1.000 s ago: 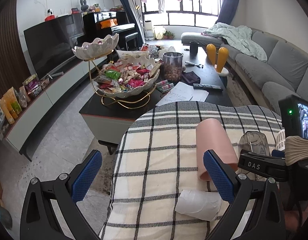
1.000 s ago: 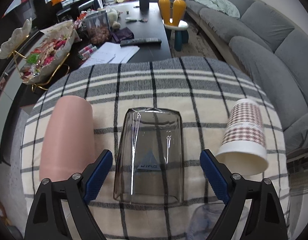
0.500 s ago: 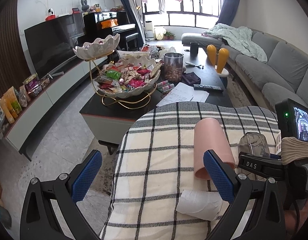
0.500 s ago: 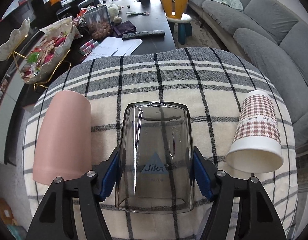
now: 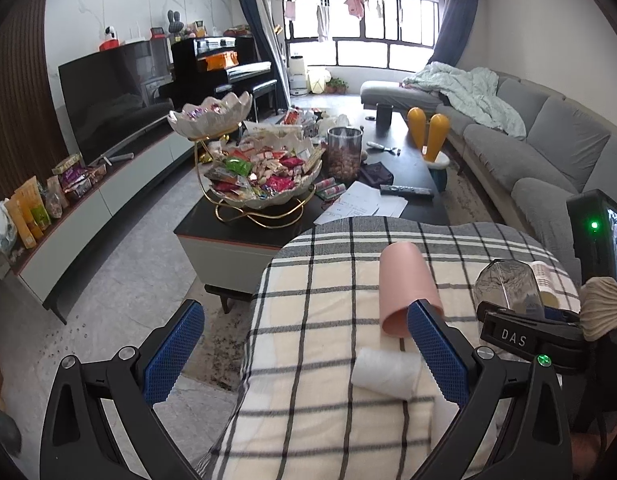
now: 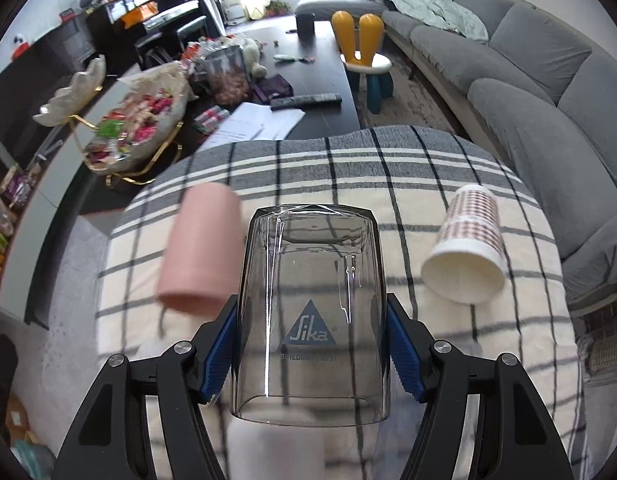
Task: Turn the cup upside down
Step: 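Lift the clear glass cup with the right gripper and rotate it over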
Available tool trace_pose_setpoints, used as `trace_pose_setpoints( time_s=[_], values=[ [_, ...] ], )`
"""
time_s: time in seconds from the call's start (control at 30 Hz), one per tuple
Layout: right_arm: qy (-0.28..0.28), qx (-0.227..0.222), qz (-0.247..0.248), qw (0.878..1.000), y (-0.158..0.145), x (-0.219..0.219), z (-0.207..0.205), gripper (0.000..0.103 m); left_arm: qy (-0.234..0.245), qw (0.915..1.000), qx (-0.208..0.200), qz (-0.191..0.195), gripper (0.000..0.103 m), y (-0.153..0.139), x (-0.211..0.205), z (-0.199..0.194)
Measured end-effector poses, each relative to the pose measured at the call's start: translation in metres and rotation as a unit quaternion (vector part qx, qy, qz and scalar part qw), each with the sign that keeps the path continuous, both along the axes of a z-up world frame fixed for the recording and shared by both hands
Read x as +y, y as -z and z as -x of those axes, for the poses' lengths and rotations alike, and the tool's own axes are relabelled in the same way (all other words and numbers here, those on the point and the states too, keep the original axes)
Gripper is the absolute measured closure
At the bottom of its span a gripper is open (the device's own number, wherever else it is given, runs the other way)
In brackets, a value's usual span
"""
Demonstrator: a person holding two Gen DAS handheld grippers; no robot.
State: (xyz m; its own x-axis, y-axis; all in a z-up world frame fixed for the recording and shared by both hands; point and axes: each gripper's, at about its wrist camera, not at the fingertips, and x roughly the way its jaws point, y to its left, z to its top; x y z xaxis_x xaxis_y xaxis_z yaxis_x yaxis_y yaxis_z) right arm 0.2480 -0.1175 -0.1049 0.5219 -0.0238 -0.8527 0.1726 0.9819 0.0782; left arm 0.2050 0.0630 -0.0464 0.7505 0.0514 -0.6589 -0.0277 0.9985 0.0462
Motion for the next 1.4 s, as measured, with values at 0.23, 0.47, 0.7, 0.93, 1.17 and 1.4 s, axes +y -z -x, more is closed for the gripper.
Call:
trace_pose_setpoints(
  time_s=[0.23,0.47,0.7,0.93,1.17,1.4],
  values=[
    [-0.011,-0.013,-0.010,1.000,-0.024,0.018,0.076,0.036,0.007,0.9999,-0.007,-0.006,0.000,-0.019,0.011,0.064],
    [-0.016,0.011,-0.012,1.000,-0.004,0.032,0.142,0.036,0.004,0.9999,0.004,-0.013,0.000,-0.010,0.024,0.120],
    [-0.026,0.046,-0.005,0.999,0.038,0.050,0.181,0.036,0.014,0.9992,0.034,-0.015,0.000,0.023,0.028,0.156],
    [-0.039,0.050,0.012,0.998,0.054,0.068,0.196,0.036,0.008,0.9983,0.058,0.003,0.000,0.044,0.042,0.171],
    [-0.036,0.067,0.004,0.997,0.069,0.069,0.194,0.036,-0.001,0.9976,0.069,0.005,0.000,0.052,0.048,0.169],
    [-0.047,0.086,0.002,0.995,0.080,0.071,0.192,0.035,-0.002,0.9968,0.079,0.001,0.000,0.056,0.047,0.166]
  ],
)
